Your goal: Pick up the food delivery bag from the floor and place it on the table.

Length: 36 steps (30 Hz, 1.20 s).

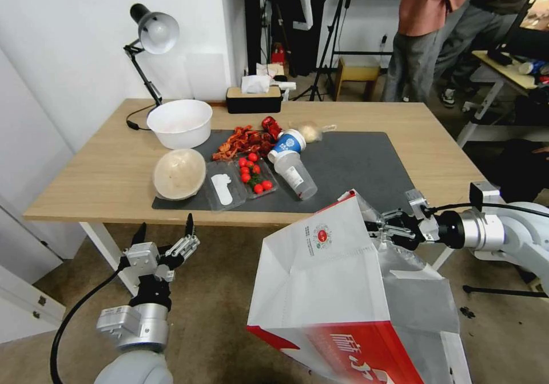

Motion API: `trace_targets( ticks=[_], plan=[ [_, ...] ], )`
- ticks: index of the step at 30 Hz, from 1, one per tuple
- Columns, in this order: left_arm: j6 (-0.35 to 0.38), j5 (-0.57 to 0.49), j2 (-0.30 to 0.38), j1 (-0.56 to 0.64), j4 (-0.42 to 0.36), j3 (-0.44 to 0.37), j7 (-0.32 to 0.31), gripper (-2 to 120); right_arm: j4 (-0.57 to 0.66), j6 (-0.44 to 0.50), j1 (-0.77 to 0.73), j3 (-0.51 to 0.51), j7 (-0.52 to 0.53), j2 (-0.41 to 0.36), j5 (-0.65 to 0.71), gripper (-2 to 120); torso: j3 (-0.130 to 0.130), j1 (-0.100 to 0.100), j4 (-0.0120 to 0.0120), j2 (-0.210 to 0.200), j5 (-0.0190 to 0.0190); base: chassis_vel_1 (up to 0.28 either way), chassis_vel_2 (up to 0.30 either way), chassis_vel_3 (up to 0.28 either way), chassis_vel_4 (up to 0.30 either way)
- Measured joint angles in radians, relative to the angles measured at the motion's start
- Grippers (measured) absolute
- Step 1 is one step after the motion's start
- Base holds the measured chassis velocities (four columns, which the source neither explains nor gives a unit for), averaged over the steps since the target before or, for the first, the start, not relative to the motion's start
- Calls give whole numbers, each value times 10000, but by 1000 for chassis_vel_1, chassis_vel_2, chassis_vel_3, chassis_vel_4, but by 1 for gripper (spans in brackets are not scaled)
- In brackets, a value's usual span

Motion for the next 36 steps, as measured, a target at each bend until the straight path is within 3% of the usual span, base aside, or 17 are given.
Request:
trace_targets(
  ticks=[16,25,29,31,32,34,36],
  plan=[
    [-41,-27,104,7,23,-132,-19,100,-7,-4,90,180,-34,-150,222,0,-39,-32,0,-66,-1,0,0,0,0],
    [-90,-43,134,-20,88,-141,-52,100,173,14,-19,831,179,-361,1199,0,-51,-41,0,-87,-1,0,0,0,0],
    [-106,-45,137,-31,114,-141,-71,100,430,39,-53,1187,748,-543,2526,0,-55,-44,0,-94,-2,0,0,0,0],
    [-119,-44,130,-36,115,-141,-90,100,691,175,-168,1561,1695,-655,3605,0,-58,-45,2,-99,-1,0,0,0,0],
    [-119,-44,130,-36,115,-141,-90,100,691,175,-168,1561,1695,-655,3605,0,-58,-45,2,-99,-1,0,0,0,0],
    [-133,-42,134,-40,116,-168,-106,100,1243,382,-645,2099,2990,-743,4421,0,-61,-47,-1,-103,-3,0,0,0,0],
    [-147,-37,136,-40,116,-172,-108,100,1409,458,-771,2205,3390,-755,4602,0,-62,-49,-2,-104,-1,0,0,0,0]
  ],
)
